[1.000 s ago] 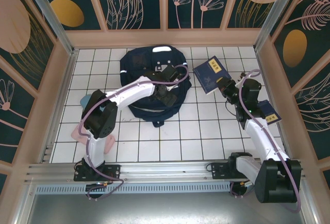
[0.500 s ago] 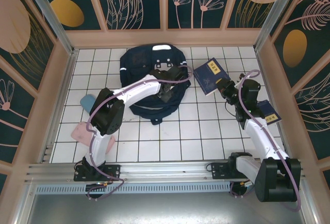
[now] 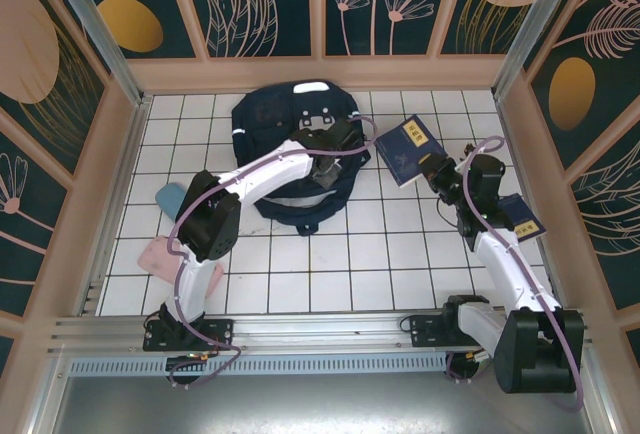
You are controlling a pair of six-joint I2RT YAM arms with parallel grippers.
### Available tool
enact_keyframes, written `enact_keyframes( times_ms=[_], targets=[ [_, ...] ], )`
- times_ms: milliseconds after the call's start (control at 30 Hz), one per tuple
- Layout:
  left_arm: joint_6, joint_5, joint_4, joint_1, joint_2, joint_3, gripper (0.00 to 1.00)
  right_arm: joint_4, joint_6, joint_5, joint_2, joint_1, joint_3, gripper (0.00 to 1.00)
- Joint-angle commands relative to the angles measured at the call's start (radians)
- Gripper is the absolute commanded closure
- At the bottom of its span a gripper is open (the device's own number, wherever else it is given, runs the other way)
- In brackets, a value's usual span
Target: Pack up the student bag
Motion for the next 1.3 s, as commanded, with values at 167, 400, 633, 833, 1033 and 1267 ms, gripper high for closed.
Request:
enact_keyframes(
  times_ms=[167, 400, 633, 833, 1033, 1267],
  targets=[
    [-0.069, -0.158, 0.168, 0.013, -0.112, 0.014, 1.0, -0.058, -0.094, -0.044, -0.049, -0.006, 0.004, 1.0],
    [-0.076, -0.19, 0.3, 0.013, -0.162, 0.008, 1.0, -0.112, -0.172, -0.234, -0.078, -0.005, -0.019, 0.99],
    [-0.078, -0.192, 0.392, 0.014, -0.176, 0.01, 1.0, 0.008, -0.081, -0.395, -0.086, -0.002, -0.111, 0.99],
    [-0.084, -0.163, 0.426, 0.013, -0.18, 0.013, 1.0, 0.233, 0.063, -0.476, -0.031, 0.015, -0.185, 0.98],
    [-0.097, -0.146, 0.422, 0.013, -0.181, 0.011, 1.0, 0.409, 0.15, -0.382, 0.11, 0.098, -0.154, 0.98],
    [-0.115, -0.128, 0.414, 0.013, -0.188, 0.009, 1.0, 0.539, 0.167, -0.216, 0.362, 0.218, 0.014, 0.99]
  ],
)
